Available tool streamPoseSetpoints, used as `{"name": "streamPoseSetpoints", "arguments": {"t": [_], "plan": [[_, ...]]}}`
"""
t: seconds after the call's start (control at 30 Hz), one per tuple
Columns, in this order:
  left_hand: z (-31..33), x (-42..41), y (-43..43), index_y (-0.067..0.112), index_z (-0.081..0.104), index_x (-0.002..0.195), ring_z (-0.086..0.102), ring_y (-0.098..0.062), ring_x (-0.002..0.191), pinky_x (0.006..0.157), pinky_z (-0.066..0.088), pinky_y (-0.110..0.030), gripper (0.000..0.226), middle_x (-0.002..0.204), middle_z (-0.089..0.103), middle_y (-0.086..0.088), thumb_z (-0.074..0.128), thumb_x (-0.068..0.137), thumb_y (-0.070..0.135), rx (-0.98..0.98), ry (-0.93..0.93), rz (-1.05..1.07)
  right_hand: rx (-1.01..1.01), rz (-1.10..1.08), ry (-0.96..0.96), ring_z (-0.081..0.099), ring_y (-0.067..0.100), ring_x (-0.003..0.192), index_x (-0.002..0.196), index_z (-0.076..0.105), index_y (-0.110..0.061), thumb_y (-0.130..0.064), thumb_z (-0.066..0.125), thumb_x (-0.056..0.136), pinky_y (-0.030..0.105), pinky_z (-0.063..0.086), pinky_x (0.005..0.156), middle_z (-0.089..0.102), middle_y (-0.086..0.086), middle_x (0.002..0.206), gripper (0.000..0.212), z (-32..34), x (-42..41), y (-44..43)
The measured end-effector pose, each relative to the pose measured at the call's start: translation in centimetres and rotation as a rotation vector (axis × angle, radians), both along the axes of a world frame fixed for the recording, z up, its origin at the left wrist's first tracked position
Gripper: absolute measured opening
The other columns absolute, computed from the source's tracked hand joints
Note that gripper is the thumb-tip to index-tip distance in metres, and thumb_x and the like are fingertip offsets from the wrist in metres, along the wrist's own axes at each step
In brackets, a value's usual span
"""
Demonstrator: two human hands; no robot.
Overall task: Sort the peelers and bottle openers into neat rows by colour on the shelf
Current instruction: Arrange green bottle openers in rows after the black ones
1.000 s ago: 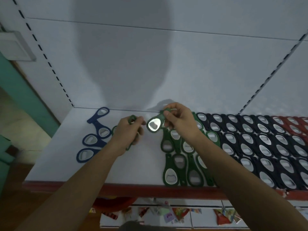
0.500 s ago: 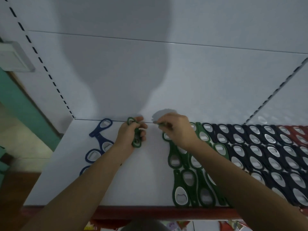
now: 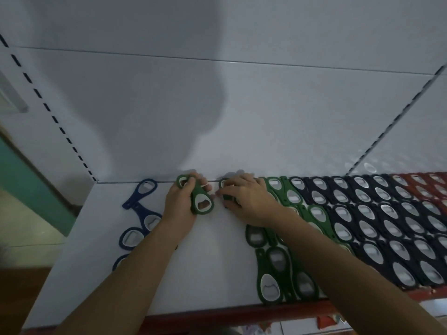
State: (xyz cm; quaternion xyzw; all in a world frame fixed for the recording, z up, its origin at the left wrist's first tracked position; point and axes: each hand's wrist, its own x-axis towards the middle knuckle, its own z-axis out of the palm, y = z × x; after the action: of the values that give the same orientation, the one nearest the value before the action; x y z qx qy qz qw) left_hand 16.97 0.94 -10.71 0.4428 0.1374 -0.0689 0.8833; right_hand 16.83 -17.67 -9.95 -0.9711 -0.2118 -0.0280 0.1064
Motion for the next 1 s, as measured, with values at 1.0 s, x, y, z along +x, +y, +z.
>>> {"name": "streamPoseSetpoints", "arguments": {"t": [1.0], "plan": [[-1.7, -1.5, 0.0, 0.021, 0.072, 0.102, 0.060, 0.004, 0.075, 0.063, 0.039, -0.007, 0.014, 0.080, 0.065, 0.017, 0.063, 0.098, 0.012, 1.139, -0.596, -0.101, 0.615, -0.087, 0.086, 0.065, 0.007, 0.075, 0.083, 0.068, -0.027, -0.007, 0.078, 0.085, 0.027, 0.056, 0.073, 0.069, -0.010, 0.082, 0.023, 1.9, -5.7, -2.7]]}}
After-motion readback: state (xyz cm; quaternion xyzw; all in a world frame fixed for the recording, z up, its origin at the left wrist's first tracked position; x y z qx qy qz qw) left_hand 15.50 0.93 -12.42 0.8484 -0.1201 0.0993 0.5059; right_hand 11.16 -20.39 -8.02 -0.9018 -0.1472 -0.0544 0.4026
